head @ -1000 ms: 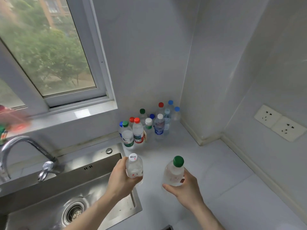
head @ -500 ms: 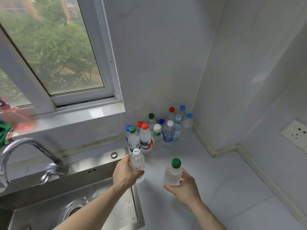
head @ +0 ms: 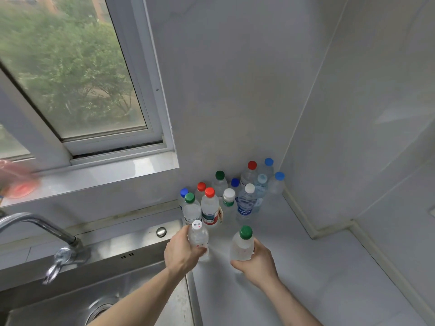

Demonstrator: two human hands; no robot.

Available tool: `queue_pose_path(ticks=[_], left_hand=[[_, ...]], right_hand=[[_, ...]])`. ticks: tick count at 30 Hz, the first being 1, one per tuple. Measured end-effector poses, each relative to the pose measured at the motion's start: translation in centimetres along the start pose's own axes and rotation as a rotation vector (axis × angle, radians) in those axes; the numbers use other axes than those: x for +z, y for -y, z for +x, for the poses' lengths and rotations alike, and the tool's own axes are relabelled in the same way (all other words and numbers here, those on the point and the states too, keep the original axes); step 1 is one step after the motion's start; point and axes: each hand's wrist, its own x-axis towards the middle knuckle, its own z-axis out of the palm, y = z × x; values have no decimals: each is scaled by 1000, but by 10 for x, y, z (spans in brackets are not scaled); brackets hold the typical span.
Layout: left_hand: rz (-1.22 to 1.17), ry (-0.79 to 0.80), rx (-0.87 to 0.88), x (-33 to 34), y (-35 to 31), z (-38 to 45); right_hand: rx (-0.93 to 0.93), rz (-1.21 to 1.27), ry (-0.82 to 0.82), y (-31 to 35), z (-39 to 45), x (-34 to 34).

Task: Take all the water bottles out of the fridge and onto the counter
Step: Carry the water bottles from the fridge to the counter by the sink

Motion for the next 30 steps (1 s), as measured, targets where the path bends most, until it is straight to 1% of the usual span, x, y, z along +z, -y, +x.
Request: queue_pose_path(ticks=[9, 13, 23, 30], left_hand=[[-44, -43, 16, -1, 4, 21], [-40, -46, 9, -3, 6, 27], [-76, -48, -8, 0, -2, 27], [-120, 1, -18, -10, 0, 21]], right_hand=[[-41, -41, 13, 29, 51, 42], [-20, -57, 19, 38, 67, 59], [-9, -55, -31, 55, 74, 82], [-80, -126, 27, 42, 78, 82]])
